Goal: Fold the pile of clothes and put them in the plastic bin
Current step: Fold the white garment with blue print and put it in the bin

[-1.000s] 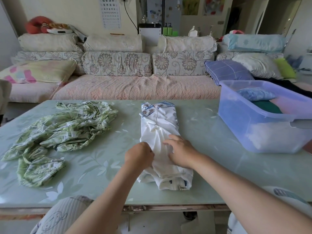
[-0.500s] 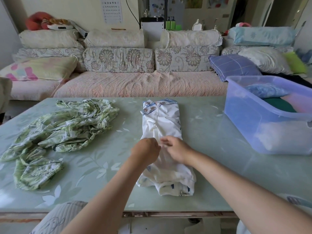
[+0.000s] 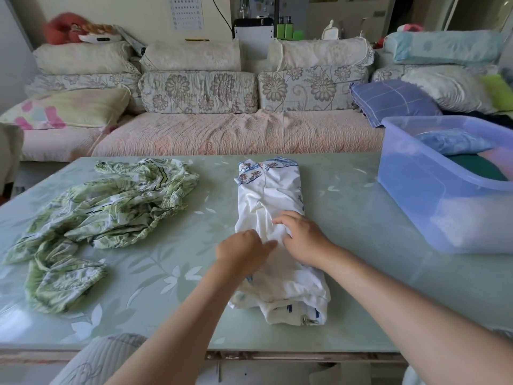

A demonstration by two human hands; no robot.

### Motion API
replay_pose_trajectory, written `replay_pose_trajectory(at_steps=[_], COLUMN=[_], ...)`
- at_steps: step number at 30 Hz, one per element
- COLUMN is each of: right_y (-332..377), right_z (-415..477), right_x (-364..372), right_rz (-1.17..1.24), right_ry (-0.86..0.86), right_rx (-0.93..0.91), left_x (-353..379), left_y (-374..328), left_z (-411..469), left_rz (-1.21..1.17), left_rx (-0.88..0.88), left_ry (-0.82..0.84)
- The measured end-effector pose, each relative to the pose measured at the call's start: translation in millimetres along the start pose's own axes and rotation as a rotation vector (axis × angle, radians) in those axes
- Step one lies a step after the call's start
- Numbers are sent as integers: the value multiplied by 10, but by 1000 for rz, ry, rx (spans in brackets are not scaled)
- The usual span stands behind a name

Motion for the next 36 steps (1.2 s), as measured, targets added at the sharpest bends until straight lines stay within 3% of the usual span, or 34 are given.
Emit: replay_pose_trajectory(at_steps=[9,14,16,17,19,21,22,24,27,30,33,35,36], right_y=[12,80,75,67,58,43,27,-27,-101,-113,-23,3,-5], right_z=[-30,-44,-83,-93,-91,-76,-73,-69,-70,-60,-64,-105,-138], right_x=[-99,-12,87,126,161,175,182,193,173,109,52,71,99], right_rz=[-23,-181,-244,-255,-286,-357,-377,-373,-358,-377,-389,-367,-362], right_ry=[-7,156,271,306,318,299,297,310,306,280,241,276,313], right_rx=[-12,-65,-45,-30,-16,-18,-1,75,151,92,-94,-142,-139], left_x=[-108,-231,-205,-214,-291,-308,-253,-30,244,233,86,37,54], left_y=[14,297,317,280,133,-75,-141,-133,170,263,139,41,26], left_z=[-77,-39,-58,-52,33,136,187,268,401,427,359,215,145], left_rz=[9,334,359,333,237,84,48,133,161,187,324,251,190], left_rx=[-96,-57,-66,-78,-25,208,349,490,337,225,271,381,439], left_ry=[-100,307,357,279,-59,-345,-359,-201,41,128,-19,-122,-89])
Point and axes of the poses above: each hand's wrist, its own z-axis towards the middle knuckle, its own x-axis out of the palm, y = z × x, the point moved 3 cm from there along z, towards the middle knuckle, and after that the axes turned 2 degrees about z, right-handed, at the moved point
